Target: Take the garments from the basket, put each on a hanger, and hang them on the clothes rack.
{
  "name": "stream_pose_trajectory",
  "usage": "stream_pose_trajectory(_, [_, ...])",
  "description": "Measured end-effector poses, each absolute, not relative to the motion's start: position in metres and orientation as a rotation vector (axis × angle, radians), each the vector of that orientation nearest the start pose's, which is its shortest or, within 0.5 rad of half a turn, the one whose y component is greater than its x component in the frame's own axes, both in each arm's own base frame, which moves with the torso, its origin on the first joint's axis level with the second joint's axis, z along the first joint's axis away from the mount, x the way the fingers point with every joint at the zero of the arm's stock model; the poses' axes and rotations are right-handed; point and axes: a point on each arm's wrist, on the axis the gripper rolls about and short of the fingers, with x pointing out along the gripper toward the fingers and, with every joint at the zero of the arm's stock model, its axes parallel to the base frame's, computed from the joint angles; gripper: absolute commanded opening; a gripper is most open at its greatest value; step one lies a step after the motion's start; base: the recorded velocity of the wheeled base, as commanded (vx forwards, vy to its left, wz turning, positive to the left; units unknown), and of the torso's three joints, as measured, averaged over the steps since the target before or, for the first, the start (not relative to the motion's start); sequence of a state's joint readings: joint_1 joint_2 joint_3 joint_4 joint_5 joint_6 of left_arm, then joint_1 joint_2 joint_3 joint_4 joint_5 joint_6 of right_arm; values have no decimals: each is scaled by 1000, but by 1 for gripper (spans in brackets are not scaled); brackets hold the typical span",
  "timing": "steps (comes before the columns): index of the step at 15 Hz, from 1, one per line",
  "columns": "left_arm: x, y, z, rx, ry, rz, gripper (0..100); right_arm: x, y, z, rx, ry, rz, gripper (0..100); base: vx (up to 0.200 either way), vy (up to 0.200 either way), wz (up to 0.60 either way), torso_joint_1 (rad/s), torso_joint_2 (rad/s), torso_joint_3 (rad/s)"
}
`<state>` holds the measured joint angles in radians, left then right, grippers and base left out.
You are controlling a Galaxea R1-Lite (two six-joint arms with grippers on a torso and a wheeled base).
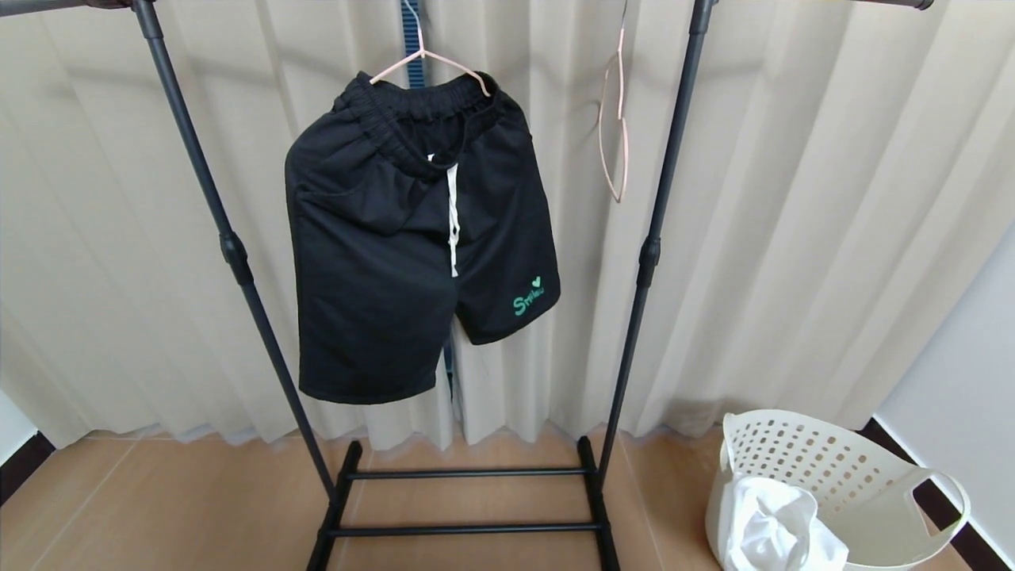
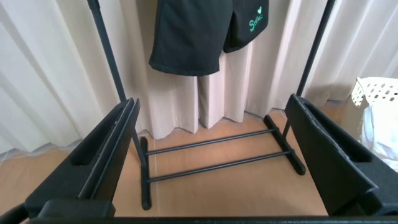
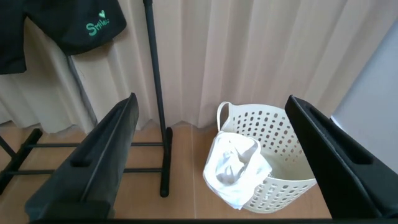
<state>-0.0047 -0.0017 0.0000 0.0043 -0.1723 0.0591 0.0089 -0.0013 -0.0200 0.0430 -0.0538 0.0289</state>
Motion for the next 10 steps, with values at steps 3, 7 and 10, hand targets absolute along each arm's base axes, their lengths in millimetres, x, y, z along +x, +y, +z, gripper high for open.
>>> stream_pose_trajectory(3, [-23,-4,75,59,-2,-177,100,-24,-1,77,28,21,-45,100,0,0,-600,2,15,9])
stream_pose_trajectory(7, [-23,-4,75,58,-2,-177,100,-24,-1,77,28,21,-45,100,0,0,-600,0,6,4])
stream_pose_trajectory(10, [-23,-4,75,58,-2,-177,100,-25,-1,77,28,21,-45,100,0,0,-600,1,7,4])
